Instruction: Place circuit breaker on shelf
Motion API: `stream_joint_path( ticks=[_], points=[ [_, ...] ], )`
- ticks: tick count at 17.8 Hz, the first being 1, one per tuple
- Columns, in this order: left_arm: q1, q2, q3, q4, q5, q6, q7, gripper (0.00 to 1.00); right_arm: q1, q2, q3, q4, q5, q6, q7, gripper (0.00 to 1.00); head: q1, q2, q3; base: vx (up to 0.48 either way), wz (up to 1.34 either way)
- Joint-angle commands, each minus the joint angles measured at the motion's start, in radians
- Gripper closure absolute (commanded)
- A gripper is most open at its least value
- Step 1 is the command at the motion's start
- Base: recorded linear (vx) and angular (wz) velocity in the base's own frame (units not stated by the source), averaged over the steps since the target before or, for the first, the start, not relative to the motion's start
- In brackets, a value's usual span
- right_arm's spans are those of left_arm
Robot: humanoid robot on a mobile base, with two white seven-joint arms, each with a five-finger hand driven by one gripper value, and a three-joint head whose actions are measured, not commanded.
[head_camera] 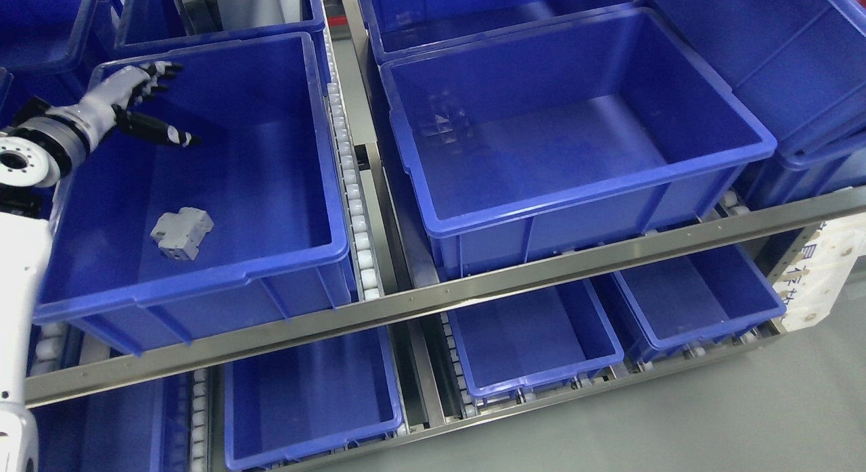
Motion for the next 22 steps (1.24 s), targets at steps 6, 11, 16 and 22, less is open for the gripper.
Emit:
stream_joint_path(
  ticks=[6,11,16,22],
  points=[
    [0.109,-0.344,0.589,-0.205,0.119,-0.214,0.297,0.00,0.000,-0.017,0.020,0.000,0.000,0.166,0.001,0.00,0.0000,0.000,0.000,-0.213,0.01],
    [0.310,-0.402,0.506,-0.625,0.156,-0.024,0.279,0.00,0.000,-0.017,0.020,0.000,0.000,0.166,0.001,0.00,0.0000,0.000,0.000,-0.266,0.04],
    [0.462,-0.402,0.435,-0.769,0.172,-0.015,0.279,0.00,0.000,-0.017,0.020,0.000,0.000,0.166,0.001,0.00,0.0000,0.000,0.000,-0.228,-0.09],
    [0.461,-0.402,0.444,-0.781,0.172,-0.015,0.280,0.00,0.000,-0.017,0.020,0.000,0.000,0.166,0.001,0.00,0.0000,0.000,0.000,-0.160,-0.14]
  ],
)
